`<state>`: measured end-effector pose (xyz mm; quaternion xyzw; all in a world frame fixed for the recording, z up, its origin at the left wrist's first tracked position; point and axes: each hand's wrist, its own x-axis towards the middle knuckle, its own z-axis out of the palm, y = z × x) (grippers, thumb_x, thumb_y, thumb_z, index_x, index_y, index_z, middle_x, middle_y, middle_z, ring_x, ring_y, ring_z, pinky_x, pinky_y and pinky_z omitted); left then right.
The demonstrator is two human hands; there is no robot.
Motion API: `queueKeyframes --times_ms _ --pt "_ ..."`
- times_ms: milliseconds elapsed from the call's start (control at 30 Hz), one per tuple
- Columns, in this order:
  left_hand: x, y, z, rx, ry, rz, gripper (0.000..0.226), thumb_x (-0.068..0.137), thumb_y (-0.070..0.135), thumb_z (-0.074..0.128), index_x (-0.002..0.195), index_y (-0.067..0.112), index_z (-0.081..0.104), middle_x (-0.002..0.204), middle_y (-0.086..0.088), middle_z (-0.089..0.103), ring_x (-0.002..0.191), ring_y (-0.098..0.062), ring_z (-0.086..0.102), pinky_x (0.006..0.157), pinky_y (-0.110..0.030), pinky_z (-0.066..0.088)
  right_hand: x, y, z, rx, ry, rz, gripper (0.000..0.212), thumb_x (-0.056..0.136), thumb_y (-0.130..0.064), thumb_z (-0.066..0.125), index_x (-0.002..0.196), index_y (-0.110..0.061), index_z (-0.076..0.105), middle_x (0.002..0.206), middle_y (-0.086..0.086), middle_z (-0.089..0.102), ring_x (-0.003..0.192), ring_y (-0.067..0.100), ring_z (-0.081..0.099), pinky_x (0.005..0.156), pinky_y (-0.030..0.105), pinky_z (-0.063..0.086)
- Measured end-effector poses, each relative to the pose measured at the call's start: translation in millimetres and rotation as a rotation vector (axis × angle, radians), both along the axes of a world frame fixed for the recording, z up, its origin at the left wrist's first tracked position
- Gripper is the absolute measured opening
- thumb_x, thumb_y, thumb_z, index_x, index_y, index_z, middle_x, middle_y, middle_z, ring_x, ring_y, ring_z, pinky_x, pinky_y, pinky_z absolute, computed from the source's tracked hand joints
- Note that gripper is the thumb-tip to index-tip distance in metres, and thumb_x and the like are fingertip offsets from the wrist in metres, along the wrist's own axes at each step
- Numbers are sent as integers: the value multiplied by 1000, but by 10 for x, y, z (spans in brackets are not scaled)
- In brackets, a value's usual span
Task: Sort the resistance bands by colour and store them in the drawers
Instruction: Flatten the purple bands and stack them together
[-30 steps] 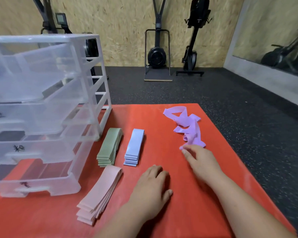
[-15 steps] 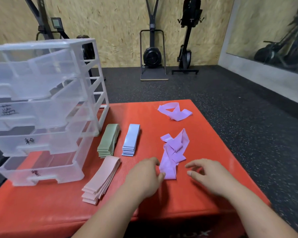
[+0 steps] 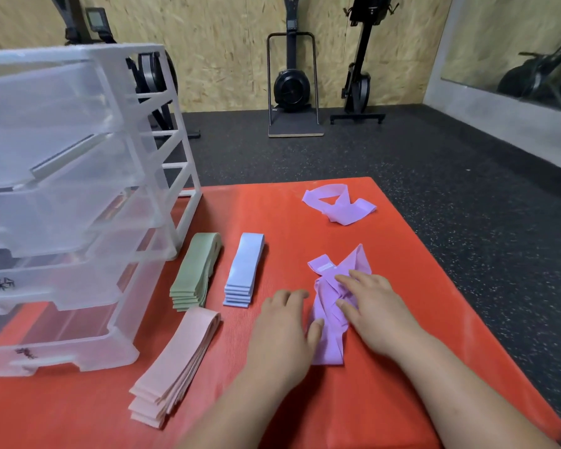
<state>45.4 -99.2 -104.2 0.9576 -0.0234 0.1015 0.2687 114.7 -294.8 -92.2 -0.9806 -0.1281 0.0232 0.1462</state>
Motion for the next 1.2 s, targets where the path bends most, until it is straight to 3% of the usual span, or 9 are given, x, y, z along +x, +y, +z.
queueKeyframes --times_ms 100,233,333,500,667,833,967,1067,1200 --pt "95 5 -26 -33 -33 -23 51 98 49 56 145 30 52 140 8 52 127 -17 51 110 -34 42 135 74 -63 -137 -87 -58 42 103 -46 50 144 -40 52 144 -12 51 128 23 46 100 41 46" --pt "168 36 -18 -58 -56 -54 49 96 49 53 142 32 54 138 11 51 126 -15 50 109 -33 43 231 90 -32 -108 -248 -142 20 92 -50 68 106 -37 73 108 -11 65 102 23 55 79 37 45" --pt "211 92 13 -92 -84 -47 47 96 44 57 141 31 56 137 11 52 126 -15 50 111 -34 42 257 54 192 161 -450 -215 13 92 -43 72 93 -30 73 90 -6 66 86 26 55 72 38 46" --pt "233 143 107 -200 -159 16 41 96 41 60 136 30 60 132 11 55 126 -13 51 110 -32 41 197 -25 709 588 -720 -199 9 92 -27 77 101 -25 75 95 -7 64 90 20 55 82 34 45" --pt "190 109 158 -290 -173 -11 39 98 39 64 135 30 61 130 14 59 125 -7 55 108 -31 44 99 -73 533 609 -360 -100 27 90 -14 77 98 -40 76 105 -17 67 97 5 65 88 33 54" --pt "129 38 310 -657 -7 -49 42 99 39 71 139 40 58 114 14 70 96 -4 69 83 -25 56 -86 -58 691 771 -293 26 26 90 -16 79 101 -39 78 106 -22 72 95 3 68 75 16 50" --pt "146 19 329 -833 106 -70 33 100 48 67 132 42 62 102 4 77 82 -9 72 86 -41 61 -200 -33 603 704 -131 111 25 83 -19 86 97 -39 78 105 -19 73 91 7 70 74 14 47" --pt "132 6 316 -852 158 -119 29 99 46 68 127 37 68 104 -2 78 84 -16 73 86 -45 61 -255 -19 637 754 -89 167 32 81 -17 89 101 -38 78 108 -15 74 94 11 72 80 20 53" --pt "120 -5 339 -867 189 -176 24 103 36 68 126 30 71 107 0 79 98 -18 75 82 -31 57 -261 -50 673 841 -6 174 37 81 -13 89 107 -35 77 112 -11 75 97 15 74 87 45 60"
